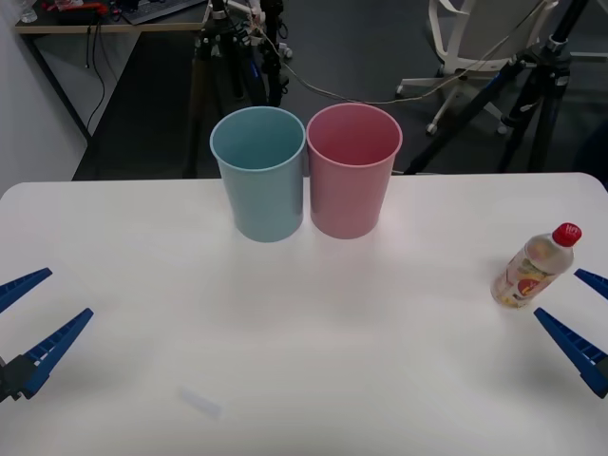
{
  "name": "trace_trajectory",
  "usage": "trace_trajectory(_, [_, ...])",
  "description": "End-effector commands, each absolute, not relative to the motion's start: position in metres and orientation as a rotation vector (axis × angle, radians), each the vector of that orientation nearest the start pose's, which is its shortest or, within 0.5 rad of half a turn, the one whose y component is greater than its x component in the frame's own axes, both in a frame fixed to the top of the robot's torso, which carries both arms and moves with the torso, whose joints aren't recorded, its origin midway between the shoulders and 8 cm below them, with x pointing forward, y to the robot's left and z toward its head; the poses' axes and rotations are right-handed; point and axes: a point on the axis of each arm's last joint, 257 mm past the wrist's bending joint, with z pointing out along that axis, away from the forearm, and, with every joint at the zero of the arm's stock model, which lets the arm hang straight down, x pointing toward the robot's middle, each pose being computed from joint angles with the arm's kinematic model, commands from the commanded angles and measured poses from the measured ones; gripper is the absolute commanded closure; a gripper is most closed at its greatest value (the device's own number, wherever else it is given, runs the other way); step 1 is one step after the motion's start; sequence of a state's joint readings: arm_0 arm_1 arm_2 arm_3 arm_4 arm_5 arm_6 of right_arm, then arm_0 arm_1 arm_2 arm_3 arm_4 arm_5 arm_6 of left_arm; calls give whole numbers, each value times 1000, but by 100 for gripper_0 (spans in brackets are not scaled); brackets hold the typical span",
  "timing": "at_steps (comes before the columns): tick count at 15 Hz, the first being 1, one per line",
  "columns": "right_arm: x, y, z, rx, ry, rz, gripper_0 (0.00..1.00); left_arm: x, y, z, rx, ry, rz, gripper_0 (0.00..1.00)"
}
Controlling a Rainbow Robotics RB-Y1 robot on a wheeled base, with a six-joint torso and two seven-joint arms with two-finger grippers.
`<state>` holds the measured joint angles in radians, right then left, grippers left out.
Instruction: Grasp the object on the table and drop it into the matching bin: aluminum can to the light blue bin, PET bottle to the pink bin.
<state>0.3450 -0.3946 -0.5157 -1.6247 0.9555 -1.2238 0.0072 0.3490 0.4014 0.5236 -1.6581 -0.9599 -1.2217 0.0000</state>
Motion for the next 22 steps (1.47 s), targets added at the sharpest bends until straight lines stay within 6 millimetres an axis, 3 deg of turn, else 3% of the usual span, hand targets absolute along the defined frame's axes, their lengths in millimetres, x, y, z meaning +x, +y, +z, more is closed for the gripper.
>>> trace_trajectory(1, [332, -337, -185, -405, 1467, 584, 0, 342, 330, -169, 465, 1441, -567, 0])
trace_trajectory(5, [312, -362, -204, -313, 1507, 501, 0, 342, 330, -169, 465, 1441, -567, 0])
trace_trajectory(12, [305, -388, -223, -329, 1501, 286, 0, 342, 330, -169, 465, 1441, -567, 0])
trace_trajectory(15, [319, -397, -242, -365, 1498, 234, 0, 342, 330, -169, 465, 1441, -567, 0])
trace_trajectory(22, [373, -405, -271, -322, 1499, 303, 0, 342, 330, -169, 465, 1441, -567, 0])
